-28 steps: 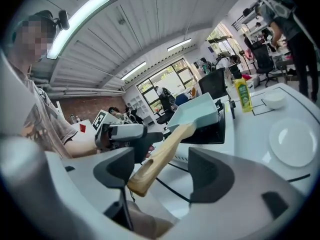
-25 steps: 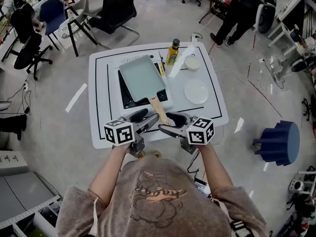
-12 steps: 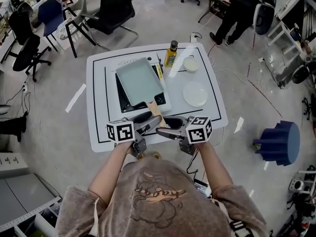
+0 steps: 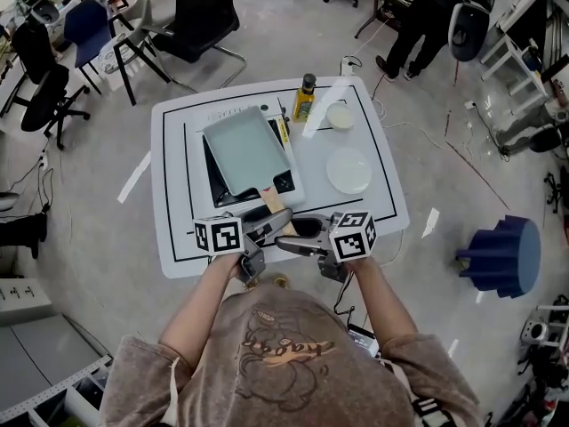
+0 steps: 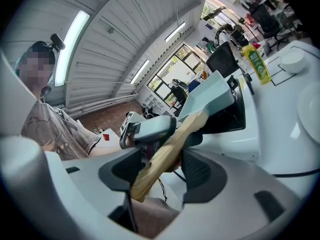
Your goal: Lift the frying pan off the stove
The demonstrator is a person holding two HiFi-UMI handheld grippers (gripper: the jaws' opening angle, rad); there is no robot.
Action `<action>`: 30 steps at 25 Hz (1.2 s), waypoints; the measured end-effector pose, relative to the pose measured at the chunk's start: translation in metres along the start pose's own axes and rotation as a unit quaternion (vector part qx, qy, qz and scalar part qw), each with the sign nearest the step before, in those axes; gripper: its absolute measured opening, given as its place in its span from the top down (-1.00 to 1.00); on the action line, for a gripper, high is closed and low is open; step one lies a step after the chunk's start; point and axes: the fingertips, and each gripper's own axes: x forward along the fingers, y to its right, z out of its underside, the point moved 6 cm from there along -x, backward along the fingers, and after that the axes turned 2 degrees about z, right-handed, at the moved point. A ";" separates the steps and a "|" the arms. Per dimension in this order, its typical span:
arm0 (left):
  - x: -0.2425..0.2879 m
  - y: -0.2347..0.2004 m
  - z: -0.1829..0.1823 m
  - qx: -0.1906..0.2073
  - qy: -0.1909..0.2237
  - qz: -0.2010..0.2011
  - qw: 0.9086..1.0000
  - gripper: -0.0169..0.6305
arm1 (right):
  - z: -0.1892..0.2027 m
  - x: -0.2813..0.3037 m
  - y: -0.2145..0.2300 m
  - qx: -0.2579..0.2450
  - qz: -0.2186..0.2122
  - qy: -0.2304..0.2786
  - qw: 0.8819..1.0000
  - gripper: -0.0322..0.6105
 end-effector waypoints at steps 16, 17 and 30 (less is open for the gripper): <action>0.000 -0.003 -0.001 -0.010 0.000 -0.004 1.000 0.16 | 0.003 0.003 -0.001 0.008 0.001 0.018 1.000 0.16; 0.000 -0.003 -0.001 -0.013 0.001 -0.003 1.000 0.16 | 0.003 0.003 -0.001 0.012 0.000 0.022 1.000 0.16; -0.007 -0.002 -0.002 -0.012 0.005 0.002 1.000 0.24 | 0.004 0.010 -0.004 0.022 0.010 0.048 0.999 0.16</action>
